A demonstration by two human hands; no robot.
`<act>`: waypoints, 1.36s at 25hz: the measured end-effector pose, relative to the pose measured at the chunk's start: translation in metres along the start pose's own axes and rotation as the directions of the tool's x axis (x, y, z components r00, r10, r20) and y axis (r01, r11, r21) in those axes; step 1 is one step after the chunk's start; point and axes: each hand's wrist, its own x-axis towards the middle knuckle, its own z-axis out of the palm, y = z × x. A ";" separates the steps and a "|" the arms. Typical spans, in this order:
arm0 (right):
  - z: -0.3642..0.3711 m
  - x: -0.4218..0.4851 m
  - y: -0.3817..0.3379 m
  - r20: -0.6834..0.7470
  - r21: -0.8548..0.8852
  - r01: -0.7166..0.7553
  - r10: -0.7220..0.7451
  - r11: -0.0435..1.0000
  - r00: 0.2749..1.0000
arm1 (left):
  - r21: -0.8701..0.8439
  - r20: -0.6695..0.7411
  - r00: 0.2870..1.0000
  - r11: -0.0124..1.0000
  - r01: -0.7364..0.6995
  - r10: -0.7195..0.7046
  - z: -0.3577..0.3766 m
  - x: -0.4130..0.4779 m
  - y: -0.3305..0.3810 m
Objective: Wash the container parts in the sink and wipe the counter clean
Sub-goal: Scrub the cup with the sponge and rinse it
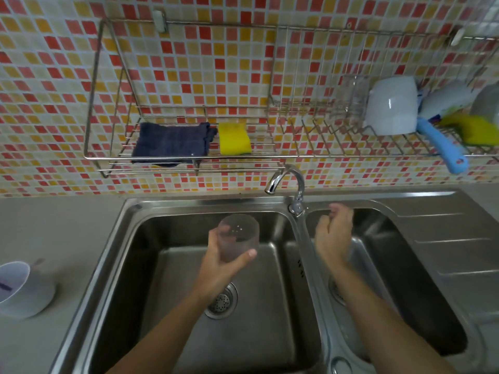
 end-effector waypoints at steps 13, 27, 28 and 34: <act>0.075 0.021 0.079 0.849 -0.367 0.758 -0.139 0.540 0.510 | 0.242 -0.085 0.995 0.970 -0.021 0.043 0.049 0.060 -0.006; 0.060 0.042 0.085 0.874 -0.341 0.776 -0.125 0.531 0.469 | 0.465 0.034 0.998 0.883 -0.060 0.050 0.055 0.071 -0.003; 0.060 0.042 0.085 0.877 -0.339 0.778 -0.121 0.529 0.465 | 0.468 0.051 0.998 0.882 -0.058 0.039 0.055 0.072 -0.003; 0.060 0.042 0.083 0.884 -0.336 0.778 -0.107 0.530 0.455 | 0.520 0.047 0.999 0.853 -0.046 0.025 0.048 0.070 -0.009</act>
